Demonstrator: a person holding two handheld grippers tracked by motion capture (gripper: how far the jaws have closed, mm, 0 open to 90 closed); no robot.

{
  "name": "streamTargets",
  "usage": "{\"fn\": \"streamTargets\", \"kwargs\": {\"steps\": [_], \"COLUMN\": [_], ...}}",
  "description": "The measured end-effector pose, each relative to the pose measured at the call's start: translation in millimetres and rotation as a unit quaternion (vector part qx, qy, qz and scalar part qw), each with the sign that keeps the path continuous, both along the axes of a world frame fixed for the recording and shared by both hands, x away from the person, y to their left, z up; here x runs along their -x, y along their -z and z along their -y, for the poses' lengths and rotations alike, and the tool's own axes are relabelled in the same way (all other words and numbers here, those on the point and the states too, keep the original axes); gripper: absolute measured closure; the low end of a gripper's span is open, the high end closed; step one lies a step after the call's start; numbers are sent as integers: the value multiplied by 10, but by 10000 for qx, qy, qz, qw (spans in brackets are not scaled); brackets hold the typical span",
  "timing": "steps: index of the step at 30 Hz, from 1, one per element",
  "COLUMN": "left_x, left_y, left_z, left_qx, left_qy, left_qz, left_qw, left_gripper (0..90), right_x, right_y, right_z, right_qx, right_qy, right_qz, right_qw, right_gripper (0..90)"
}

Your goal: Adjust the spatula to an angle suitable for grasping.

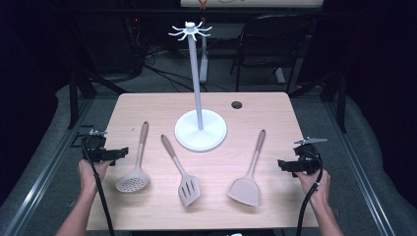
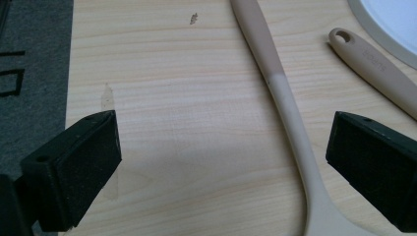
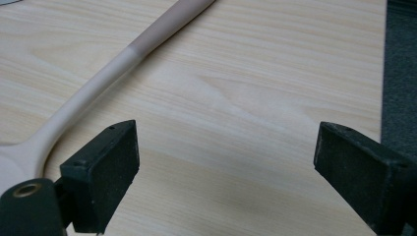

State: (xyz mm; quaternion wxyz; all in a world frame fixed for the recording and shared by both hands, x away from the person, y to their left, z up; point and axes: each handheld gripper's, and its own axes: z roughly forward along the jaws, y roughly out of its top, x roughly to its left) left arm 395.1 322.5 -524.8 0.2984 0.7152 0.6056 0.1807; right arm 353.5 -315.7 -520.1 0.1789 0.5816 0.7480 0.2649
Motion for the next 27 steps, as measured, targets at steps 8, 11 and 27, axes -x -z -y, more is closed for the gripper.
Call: {"fn": "streamTargets", "kwargs": {"steps": [8,11,27], "left_x": [23,23,14], "left_y": [-27,-29,-34], "left_z": [109,118,188], "left_qx": [-77,-97,-153], "left_qy": [184,153,206], "left_qz": [11,-5,-103], "left_qw": [9998,9998,9996], "left_gripper": [0,1,1], "right_x": [-44,-52,-140], "right_y": [1,10,31], "right_z": [-68,-99,-284], "right_qx": [-118,-126,-208], "right_qy": [-230,-278,-278], "right_qz": [-141,-188,-368], "right_qw": [9996,9994,9987], "right_gripper": [130,135,243]}}
